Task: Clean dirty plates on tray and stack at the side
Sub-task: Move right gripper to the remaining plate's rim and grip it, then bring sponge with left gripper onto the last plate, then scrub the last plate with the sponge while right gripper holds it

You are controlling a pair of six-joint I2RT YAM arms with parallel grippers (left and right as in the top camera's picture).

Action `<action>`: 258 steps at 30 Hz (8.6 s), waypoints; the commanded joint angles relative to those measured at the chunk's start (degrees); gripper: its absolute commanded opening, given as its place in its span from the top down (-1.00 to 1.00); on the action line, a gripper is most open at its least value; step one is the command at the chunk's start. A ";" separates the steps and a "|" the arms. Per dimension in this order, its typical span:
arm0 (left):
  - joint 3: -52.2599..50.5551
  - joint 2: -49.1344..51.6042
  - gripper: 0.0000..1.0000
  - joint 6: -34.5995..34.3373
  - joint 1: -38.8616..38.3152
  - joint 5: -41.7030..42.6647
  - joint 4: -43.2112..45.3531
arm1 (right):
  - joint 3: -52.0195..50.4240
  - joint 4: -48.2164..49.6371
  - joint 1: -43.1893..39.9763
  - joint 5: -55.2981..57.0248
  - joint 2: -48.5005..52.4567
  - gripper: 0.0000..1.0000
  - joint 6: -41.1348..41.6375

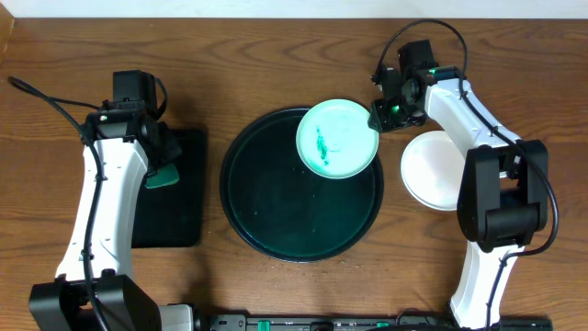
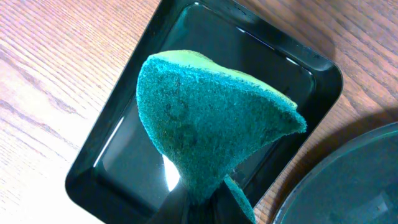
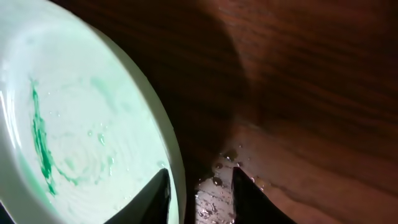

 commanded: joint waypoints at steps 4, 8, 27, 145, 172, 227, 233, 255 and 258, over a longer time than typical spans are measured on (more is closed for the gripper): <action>0.48 0.02 0.86 -0.68 -0.02 -1.16 0.11 | 1.18 0.94 0.74 -2.43 1.22 0.41 -0.98; 0.48 0.02 0.85 -0.68 -0.02 -1.16 0.11 | 1.18 1.20 1.36 -2.47 3.30 0.48 -0.98; 0.48 0.02 0.85 -0.68 -0.02 -1.16 0.09 | 1.31 -3.48 4.07 -5.86 -3.78 0.98 1.92; -0.52 24.06 0.85 17.62 -26.08 40.50 12.87 | -12.02 3.13 16.98 1.22 -3.89 0.98 32.22; -0.52 24.06 0.86 15.61 -26.12 17.42 9.70 | -12.02 3.15 16.72 0.57 -3.89 0.98 32.04; -0.52 24.13 0.86 5.97 -26.69 5.07 12.98 | -17.57 8.48 12.07 -10.73 -3.87 0.98 32.04; -0.52 24.13 0.86 20.96 -28.09 30.29 10.08 | -17.57 8.48 12.09 -10.73 -3.87 0.98 32.02; -0.52 24.13 0.85 2.64 -28.26 -1.97 16.09 | -17.57 8.46 12.11 -10.78 -3.87 0.98 31.34; -0.52 24.13 0.85 2.78 -28.79 3.08 12.17 | -17.57 8.55 12.11 -10.78 -3.87 0.98 31.36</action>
